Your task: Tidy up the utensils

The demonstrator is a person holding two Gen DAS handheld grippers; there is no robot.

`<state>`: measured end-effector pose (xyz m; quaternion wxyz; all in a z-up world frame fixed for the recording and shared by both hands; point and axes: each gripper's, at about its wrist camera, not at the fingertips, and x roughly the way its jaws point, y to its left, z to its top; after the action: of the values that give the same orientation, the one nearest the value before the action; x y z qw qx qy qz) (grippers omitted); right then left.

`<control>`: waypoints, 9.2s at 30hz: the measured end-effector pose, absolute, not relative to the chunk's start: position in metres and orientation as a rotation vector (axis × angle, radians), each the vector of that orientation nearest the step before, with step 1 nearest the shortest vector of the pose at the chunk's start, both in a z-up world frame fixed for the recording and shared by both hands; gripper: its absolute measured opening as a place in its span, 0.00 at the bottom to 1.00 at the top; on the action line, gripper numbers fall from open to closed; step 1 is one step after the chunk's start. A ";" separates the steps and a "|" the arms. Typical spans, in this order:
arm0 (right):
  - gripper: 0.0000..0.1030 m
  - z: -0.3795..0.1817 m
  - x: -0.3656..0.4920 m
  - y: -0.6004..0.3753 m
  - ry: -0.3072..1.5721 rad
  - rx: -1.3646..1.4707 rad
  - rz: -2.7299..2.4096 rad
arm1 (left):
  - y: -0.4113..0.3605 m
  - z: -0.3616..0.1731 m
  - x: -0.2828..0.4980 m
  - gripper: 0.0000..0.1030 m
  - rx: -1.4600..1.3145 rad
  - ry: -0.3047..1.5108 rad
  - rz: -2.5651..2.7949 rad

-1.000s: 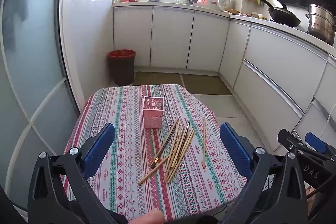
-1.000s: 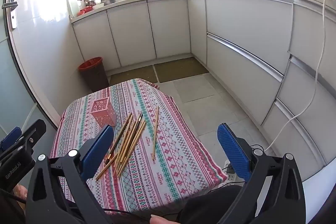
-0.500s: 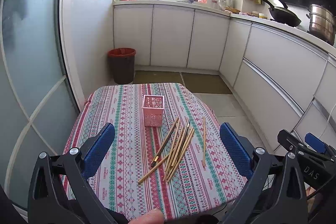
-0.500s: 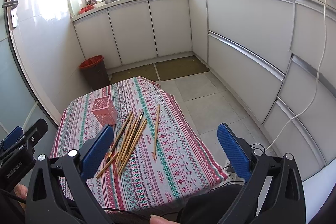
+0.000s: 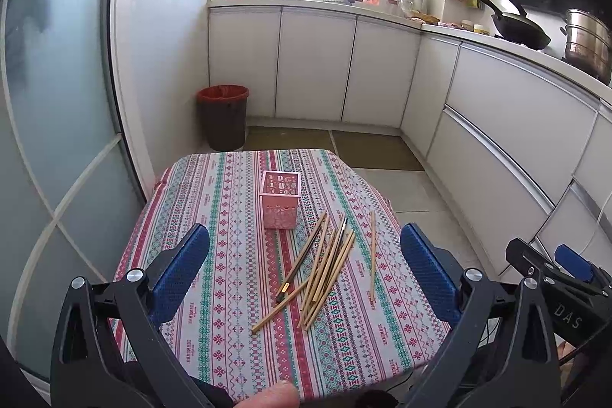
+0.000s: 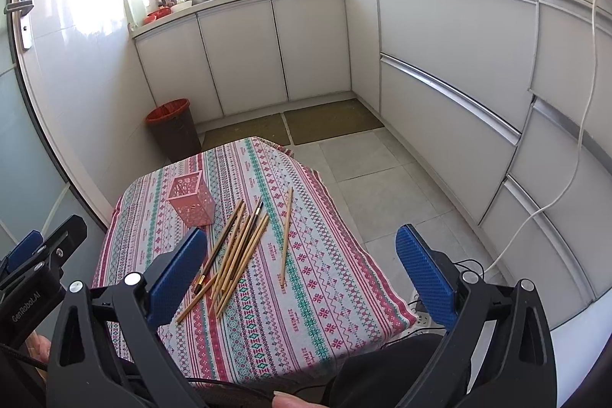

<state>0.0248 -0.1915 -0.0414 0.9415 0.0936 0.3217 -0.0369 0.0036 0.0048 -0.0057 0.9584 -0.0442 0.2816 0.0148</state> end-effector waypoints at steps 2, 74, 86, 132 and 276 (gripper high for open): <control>0.93 -0.041 0.026 -0.194 0.659 0.190 -0.074 | 0.005 -0.006 0.004 0.93 -0.089 0.572 0.030; 0.93 -0.234 0.163 -0.280 1.110 0.706 -0.014 | 0.044 -0.219 0.228 0.73 -0.259 1.283 0.003; 0.93 -0.261 0.180 -0.305 1.130 0.831 -0.041 | -0.103 -0.186 0.285 0.69 0.060 1.172 -0.311; 0.29 -0.291 0.320 -0.174 1.389 0.627 -0.020 | 0.076 -0.134 0.152 0.06 -0.353 0.972 -0.390; 0.93 -0.240 0.219 -0.342 0.986 0.843 -0.078 | -0.102 -0.272 0.379 0.17 0.140 1.359 -0.208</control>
<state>0.2192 -0.3416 -0.2398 0.7960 0.3926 0.4592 -0.0362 0.3792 -0.1019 -0.2715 0.7706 0.0643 0.6267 -0.0959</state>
